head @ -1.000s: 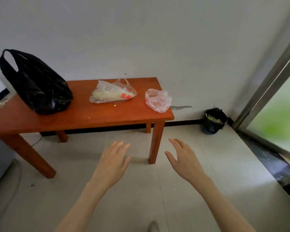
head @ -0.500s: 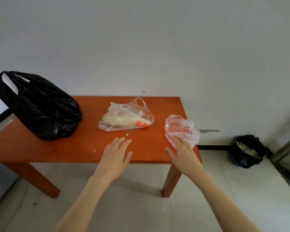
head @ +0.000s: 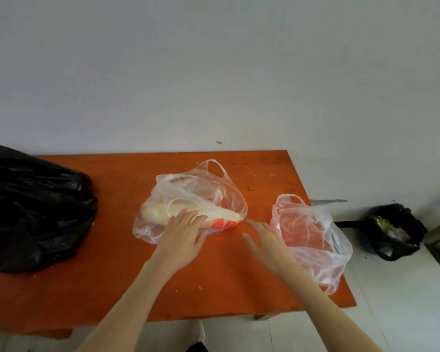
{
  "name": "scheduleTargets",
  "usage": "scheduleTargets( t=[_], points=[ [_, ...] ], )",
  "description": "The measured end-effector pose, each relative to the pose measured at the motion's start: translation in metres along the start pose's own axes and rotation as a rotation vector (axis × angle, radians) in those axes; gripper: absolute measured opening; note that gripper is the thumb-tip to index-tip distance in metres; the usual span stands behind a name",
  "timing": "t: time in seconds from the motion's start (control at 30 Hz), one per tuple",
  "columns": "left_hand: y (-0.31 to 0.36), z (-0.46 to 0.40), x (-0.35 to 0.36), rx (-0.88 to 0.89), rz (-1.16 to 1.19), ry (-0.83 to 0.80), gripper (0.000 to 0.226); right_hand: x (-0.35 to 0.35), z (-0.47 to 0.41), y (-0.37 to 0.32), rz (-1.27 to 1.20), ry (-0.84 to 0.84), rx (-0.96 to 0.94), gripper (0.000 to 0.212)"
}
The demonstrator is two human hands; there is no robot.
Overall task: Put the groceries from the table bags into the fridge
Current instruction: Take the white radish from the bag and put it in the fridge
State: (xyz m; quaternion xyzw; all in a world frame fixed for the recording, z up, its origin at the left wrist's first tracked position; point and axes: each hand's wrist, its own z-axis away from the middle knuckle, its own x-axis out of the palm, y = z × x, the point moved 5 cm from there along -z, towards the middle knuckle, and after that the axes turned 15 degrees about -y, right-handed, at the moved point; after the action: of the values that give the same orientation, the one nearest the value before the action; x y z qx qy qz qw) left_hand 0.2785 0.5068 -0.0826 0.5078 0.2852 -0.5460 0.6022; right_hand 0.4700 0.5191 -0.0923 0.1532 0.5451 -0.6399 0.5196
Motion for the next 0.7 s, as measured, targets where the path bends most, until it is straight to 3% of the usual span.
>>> scheduleTargets(
  t=[0.1,0.3,0.47,0.6,0.7],
  points=[
    [-0.020,-0.050,-0.010,0.079,-0.086,-0.129,0.046,0.000,-0.049,-0.006,-0.070,0.001,0.060,0.043],
    [-0.045,-0.127,-0.022,0.196,-0.144,-0.206,0.040,0.009,-0.127,-0.008,-0.147,-0.011,0.103,0.039],
    [-0.059,-0.151,-0.011,0.107,-0.054,-0.182,0.042,0.031,-0.155,0.000,-0.202,-0.013,0.165,0.037],
    [-0.064,-0.150,0.006,0.111,-0.085,-0.207,0.043,0.053,-0.144,0.013,-0.207,0.068,0.206,0.049],
    [-0.062,-0.157,0.009,0.162,-0.161,-0.247,0.058,0.061,-0.137,0.018,-0.224,0.099,0.197,0.068]
  ],
)
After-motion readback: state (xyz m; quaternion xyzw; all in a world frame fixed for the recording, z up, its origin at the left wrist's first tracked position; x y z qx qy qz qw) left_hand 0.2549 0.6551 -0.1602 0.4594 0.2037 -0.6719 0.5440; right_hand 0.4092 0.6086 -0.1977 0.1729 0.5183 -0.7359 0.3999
